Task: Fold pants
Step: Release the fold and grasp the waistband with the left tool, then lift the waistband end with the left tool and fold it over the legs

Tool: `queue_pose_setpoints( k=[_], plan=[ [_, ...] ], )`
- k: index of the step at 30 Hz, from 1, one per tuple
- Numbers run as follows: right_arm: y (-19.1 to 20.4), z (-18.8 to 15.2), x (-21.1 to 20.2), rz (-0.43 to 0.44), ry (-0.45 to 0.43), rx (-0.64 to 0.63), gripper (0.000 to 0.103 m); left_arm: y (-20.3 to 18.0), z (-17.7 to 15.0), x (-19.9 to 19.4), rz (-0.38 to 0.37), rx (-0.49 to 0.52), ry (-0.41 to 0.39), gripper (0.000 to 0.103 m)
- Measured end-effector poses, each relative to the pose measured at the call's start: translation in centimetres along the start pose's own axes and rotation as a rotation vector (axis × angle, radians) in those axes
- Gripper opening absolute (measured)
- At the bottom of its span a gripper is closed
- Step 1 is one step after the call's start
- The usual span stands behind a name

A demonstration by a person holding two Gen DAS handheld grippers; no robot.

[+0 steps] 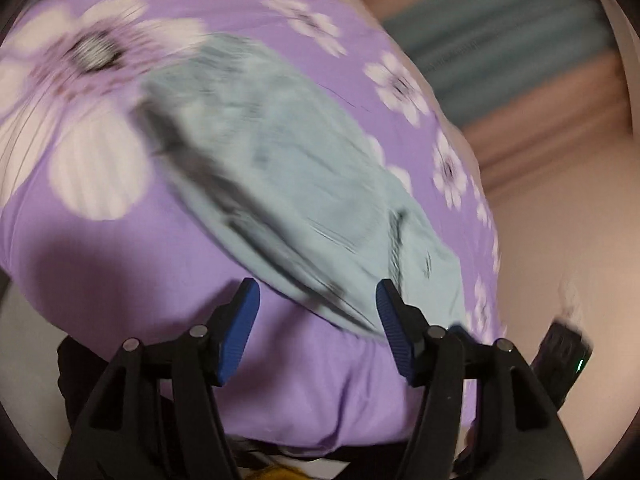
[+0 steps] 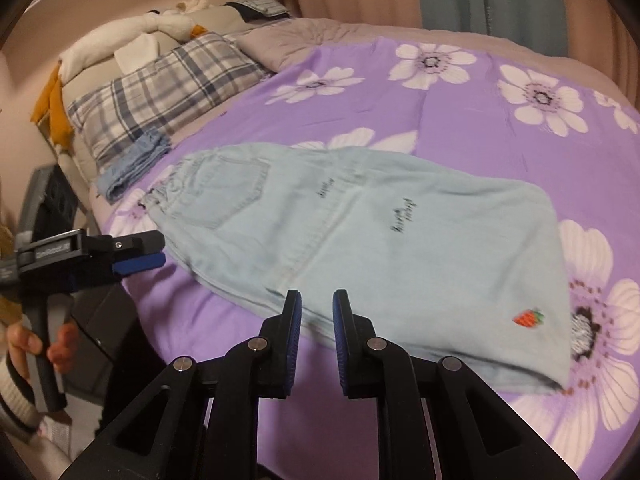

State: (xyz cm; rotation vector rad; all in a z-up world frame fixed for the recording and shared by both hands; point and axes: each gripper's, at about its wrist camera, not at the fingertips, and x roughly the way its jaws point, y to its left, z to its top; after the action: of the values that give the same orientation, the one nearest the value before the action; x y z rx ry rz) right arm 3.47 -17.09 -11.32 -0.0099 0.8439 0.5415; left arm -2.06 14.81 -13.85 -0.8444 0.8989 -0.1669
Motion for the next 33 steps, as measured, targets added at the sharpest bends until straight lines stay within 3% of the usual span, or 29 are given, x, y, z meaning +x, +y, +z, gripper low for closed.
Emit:
queue_pose_setpoints(
  k=[2, 5, 10, 16, 18, 20, 24, 28, 33],
  plan=[
    [0.6, 0.3, 0.4, 0.018, 0.000, -0.002, 0.015, 1.4, 0.5, 0.1, 0.001, -0.063, -0.015, 0.061],
    [1.2, 0.9, 1.0, 0.035, 0.001, -0.010, 0.015, 2.8, 1.4, 0.4, -0.070, -0.160, -0.052, 0.064],
    [1.1, 2.3, 2.0, 0.066, 0.001, 0.031, 0.015, 3.3, 3.6, 0.6, -0.072, -0.214, -0.119, 0.064],
    [0.9, 4.5, 4.9, 0.064, 0.032, 0.081, 0.015, 3.0, 6.7, 1.2, -0.004, -0.180, -0.147, 0.064],
    [1.1, 5.9, 6.4, 0.035, 0.043, 0.081, 0.015, 3.0, 7.0, 1.7, 0.003, -0.182, -0.146, 0.058],
    [1.0, 7.3, 7.8, 0.036, 0.055, 0.091, 0.015, 3.0, 7.1, 2.2, 0.056, -0.145, -0.137, 0.037],
    [0.5, 9.7, 11.3, 0.053, 0.088, 0.159, 0.015, 3.7, 7.0, 2.4, 0.048, -0.121, -0.124, 0.033],
    [0.5, 8.8, 14.6, 0.067, 0.192, 0.195, 0.015, 3.4, 7.2, 2.7, 0.065, -0.100, -0.116, 0.032],
    [2.2, 6.5, 11.2, 0.032, 0.209, 0.153, 0.015, 2.6, 7.5, 2.5, 0.081, -0.060, -0.115, 0.031]
  ],
)
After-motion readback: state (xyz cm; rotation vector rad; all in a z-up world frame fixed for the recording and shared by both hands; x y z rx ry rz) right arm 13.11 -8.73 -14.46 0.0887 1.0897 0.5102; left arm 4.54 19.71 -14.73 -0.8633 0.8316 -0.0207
